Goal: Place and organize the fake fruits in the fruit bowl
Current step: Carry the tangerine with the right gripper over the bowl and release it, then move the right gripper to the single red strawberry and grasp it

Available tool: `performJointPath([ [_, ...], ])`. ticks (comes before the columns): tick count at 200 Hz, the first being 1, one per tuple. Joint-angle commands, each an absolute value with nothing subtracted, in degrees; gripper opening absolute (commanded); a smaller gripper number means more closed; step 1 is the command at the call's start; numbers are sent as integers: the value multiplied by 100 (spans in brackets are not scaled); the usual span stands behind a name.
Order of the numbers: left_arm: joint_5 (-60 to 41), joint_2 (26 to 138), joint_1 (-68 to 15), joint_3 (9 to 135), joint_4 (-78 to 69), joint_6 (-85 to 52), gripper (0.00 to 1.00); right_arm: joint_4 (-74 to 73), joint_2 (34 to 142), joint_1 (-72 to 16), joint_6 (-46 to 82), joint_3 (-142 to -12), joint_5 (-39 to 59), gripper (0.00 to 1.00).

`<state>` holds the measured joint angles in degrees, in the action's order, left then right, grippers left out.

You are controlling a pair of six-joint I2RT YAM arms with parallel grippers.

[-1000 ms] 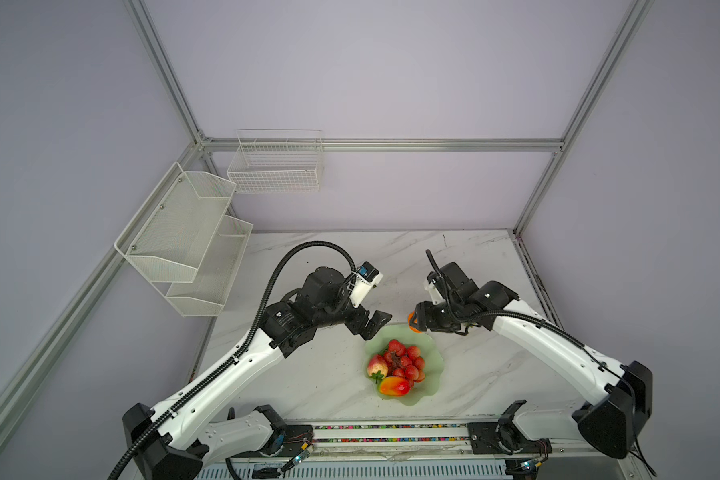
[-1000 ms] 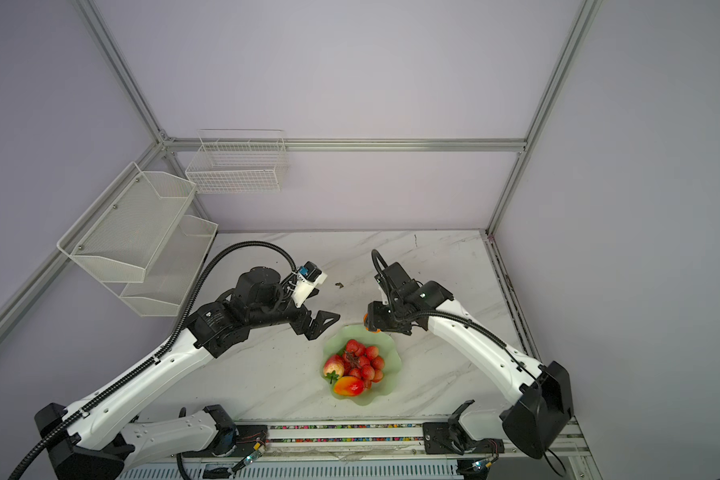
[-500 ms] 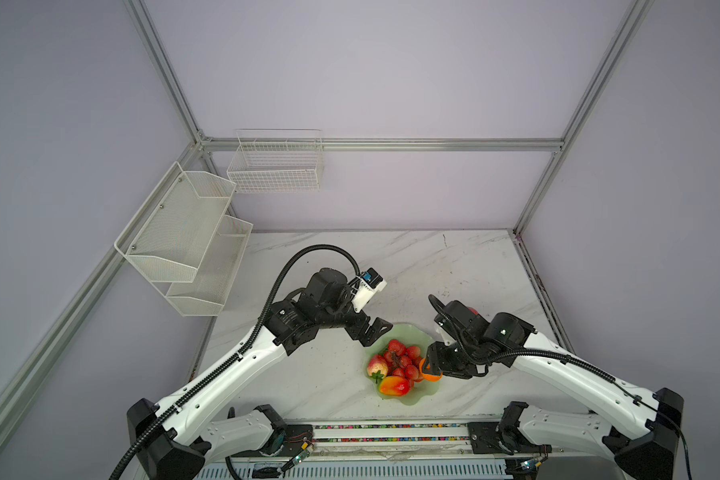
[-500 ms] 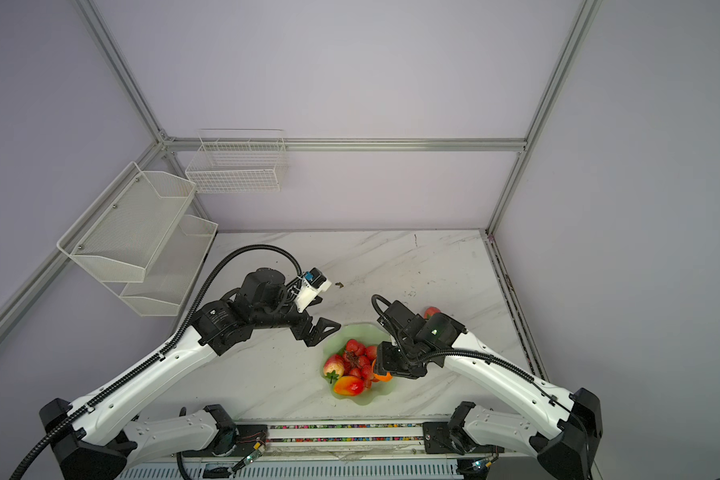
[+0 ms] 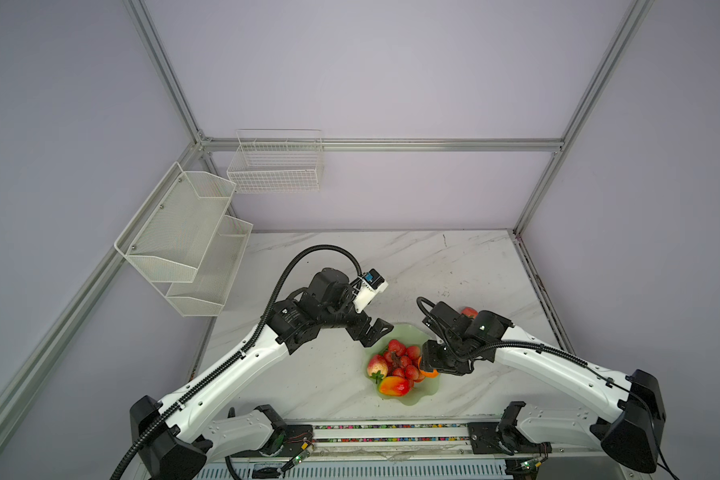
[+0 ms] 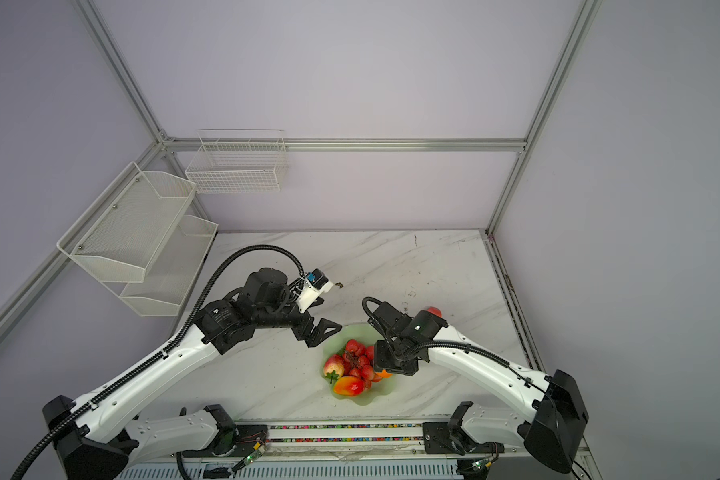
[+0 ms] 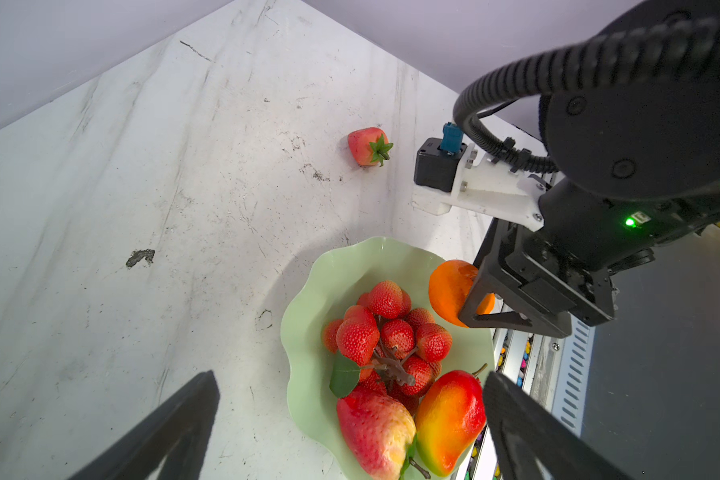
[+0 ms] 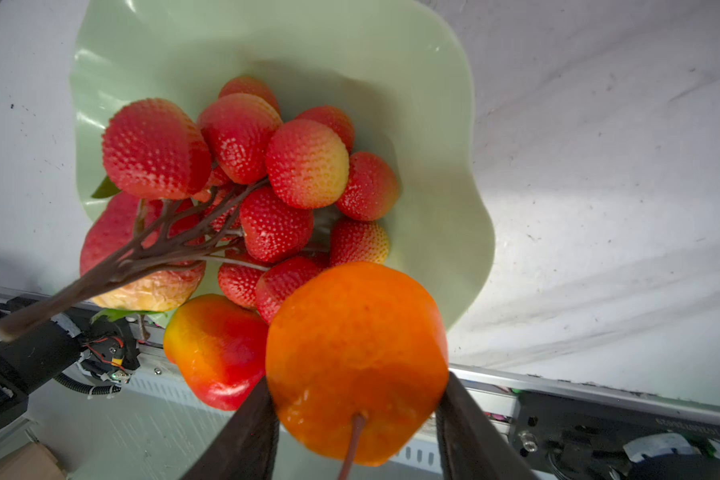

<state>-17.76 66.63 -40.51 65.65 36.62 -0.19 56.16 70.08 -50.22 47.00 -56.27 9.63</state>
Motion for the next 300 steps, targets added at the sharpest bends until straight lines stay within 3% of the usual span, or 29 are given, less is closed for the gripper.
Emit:
performJointPath([
  [1, -1926, 6556, -4018, 6435, 3568, 120, 100, 5466, 7034, -5062, 4768, -5504, 774, 58],
  [89, -2084, 6609, -4021, 6410, 3607, 238, 100, 5316, 7571, -5062, 4586, -5520, 648, 61],
  [146, -2751, 6686, -4017, 6284, 3829, 533, 100, 5401, 7560, -5060, 4552, -5550, 605, 72],
  [221, -3002, 6806, -4021, 6216, 4078, 915, 100, 5702, 7430, -4954, 5025, -6354, -9, 79],
  [241, -3106, 6862, -4025, 6239, 4077, 921, 100, 5704, 7386, -4429, 4965, -6559, -80, 78],
  [268, -3164, 6956, -4031, 6275, 4002, 921, 100, 5564, 7510, -2898, 4139, -6792, -19, 79],
  [300, -3238, 7101, -4031, 6358, 3858, 954, 100, 5432, 8811, -1602, 3149, -7174, -174, 82],
])
